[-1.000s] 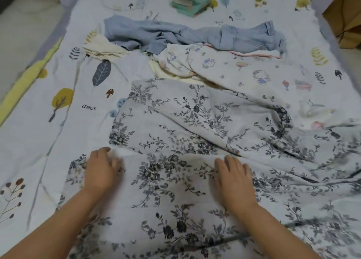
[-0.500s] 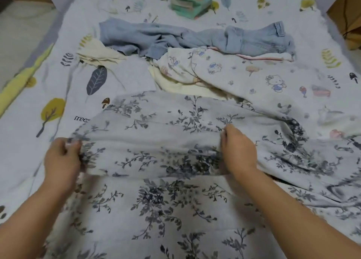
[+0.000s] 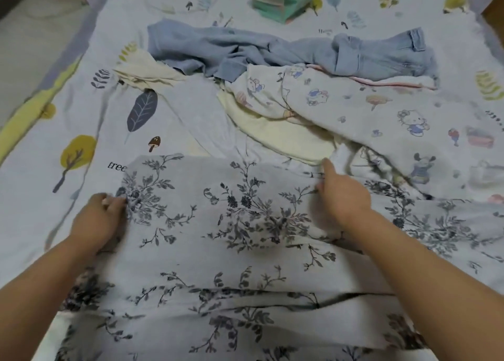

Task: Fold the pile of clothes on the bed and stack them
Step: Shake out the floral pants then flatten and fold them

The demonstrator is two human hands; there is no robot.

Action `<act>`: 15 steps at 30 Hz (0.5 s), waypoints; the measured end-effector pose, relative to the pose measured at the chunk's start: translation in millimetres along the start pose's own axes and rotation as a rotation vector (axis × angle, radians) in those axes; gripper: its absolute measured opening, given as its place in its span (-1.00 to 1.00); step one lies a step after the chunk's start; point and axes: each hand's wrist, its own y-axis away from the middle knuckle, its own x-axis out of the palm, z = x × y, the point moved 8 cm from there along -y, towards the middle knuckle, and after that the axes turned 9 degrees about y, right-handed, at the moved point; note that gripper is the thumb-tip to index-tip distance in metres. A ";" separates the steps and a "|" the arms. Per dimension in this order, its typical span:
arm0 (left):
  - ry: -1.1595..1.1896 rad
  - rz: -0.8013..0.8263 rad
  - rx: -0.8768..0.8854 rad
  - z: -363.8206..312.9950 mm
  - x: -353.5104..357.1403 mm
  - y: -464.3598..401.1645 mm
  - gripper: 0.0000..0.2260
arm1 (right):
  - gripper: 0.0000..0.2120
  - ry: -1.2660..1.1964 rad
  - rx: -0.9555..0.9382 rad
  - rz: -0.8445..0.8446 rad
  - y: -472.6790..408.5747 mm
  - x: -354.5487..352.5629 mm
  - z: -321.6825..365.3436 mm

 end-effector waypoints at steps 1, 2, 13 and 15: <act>0.008 0.018 -0.020 -8.3 8.1 -2.3 -0.65 | -0.68 0.039 -0.018 0.022 -7.0 3.2 1.5; 0.024 0.042 -0.021 -17.3 15.1 -2.8 -0.65 | -0.74 0.064 -0.033 -0.003 -12.5 -2.6 3.3; -0.117 -0.311 0.227 -75.6 -21.6 -0.3 -0.57 | -0.44 -0.333 -0.097 -0.086 -3.6 -5.8 46.9; -0.141 -0.198 0.433 -100.6 6.1 40.5 -0.58 | -0.40 -0.212 -0.186 -0.125 38.7 6.3 60.2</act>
